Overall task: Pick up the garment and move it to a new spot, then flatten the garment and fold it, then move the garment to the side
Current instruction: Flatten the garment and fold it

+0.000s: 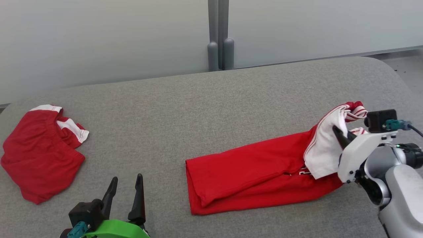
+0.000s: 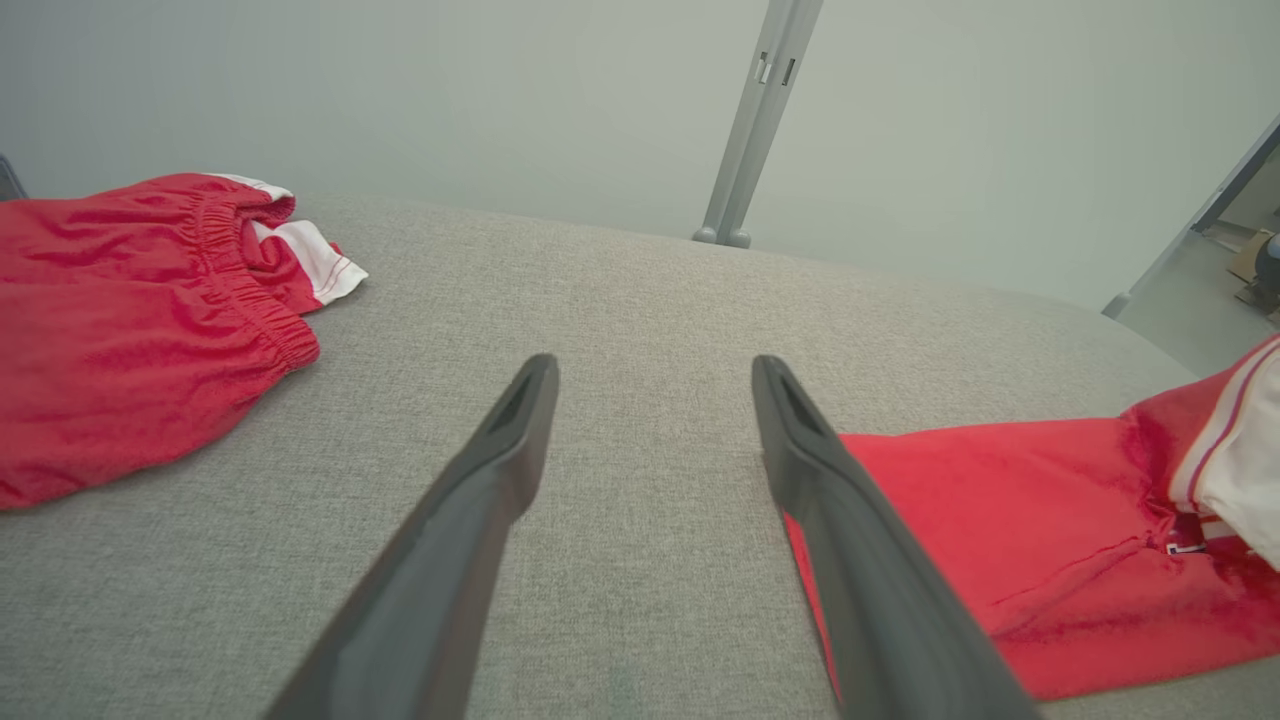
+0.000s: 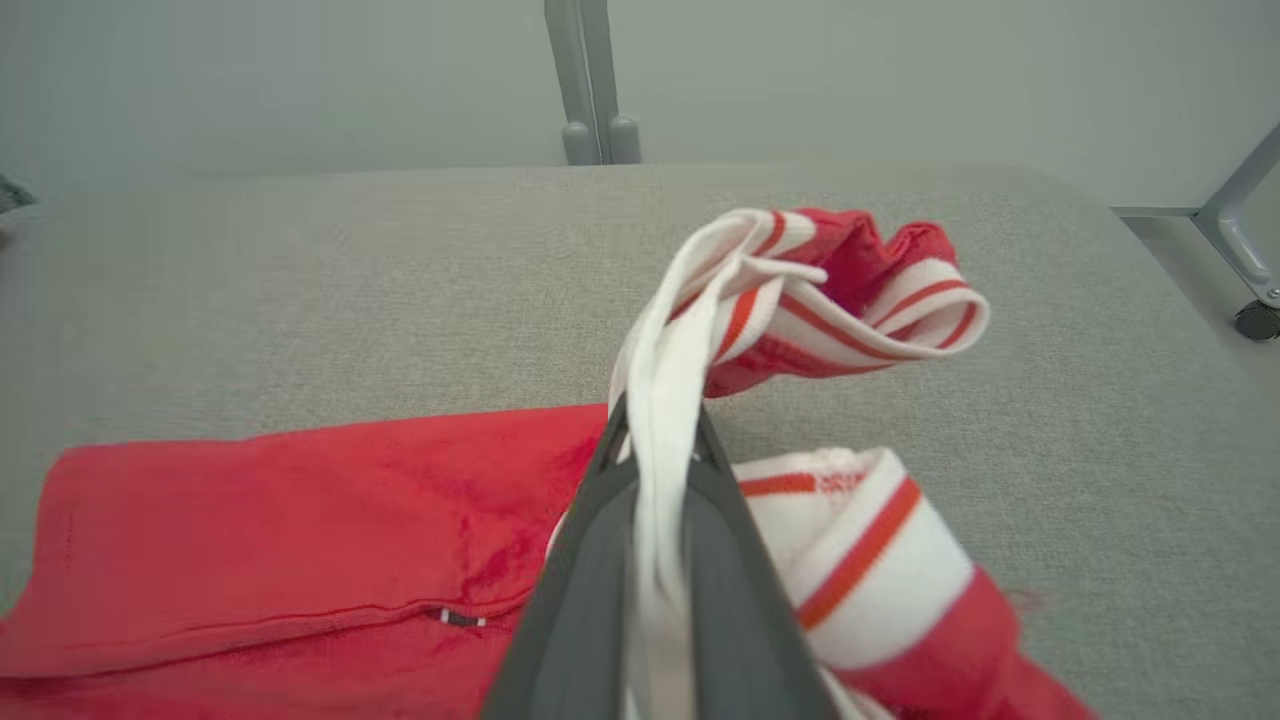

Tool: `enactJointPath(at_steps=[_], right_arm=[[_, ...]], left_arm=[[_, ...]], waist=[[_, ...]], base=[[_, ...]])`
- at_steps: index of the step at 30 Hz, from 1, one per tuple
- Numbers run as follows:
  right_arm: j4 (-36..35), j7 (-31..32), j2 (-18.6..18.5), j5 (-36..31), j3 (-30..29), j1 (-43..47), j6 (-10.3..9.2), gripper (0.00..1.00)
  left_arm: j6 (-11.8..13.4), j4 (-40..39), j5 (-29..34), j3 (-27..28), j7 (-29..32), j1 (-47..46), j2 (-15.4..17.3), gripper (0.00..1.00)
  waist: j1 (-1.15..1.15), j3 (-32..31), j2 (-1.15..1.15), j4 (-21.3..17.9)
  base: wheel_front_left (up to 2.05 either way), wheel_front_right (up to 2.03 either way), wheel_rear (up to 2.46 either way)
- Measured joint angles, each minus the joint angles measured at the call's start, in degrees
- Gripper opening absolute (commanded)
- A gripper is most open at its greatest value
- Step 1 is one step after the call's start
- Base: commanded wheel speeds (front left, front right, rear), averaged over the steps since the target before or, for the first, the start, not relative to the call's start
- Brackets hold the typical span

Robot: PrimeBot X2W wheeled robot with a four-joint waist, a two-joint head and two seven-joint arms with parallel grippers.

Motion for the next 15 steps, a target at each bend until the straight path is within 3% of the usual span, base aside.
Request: enactJointPath(at_steps=[8, 15], right_arm=[[-9.47, 1.67, 5.35, 0.96, 6.23, 4.22, -0.02, 0.00], [-8.33, 1.34, 11.38, 1.37, 10.88, 5.42, -0.02, 0.00]], left_arm=[[-0.33, 0.32, -0.23, -0.08, -0.03, -0.04, 0.12, 1.00], [-0.62, 0.54, -0.23, -0.56, -0.05, -0.31, 0.02, 1.00]], waist=[[0.00, -0.29, 0.00, 1.31], [0.00, -0.29, 0.00, 2.84]], base=[[0.00, 0.00, 0.00], [0.00, 0.00, 0.00]])
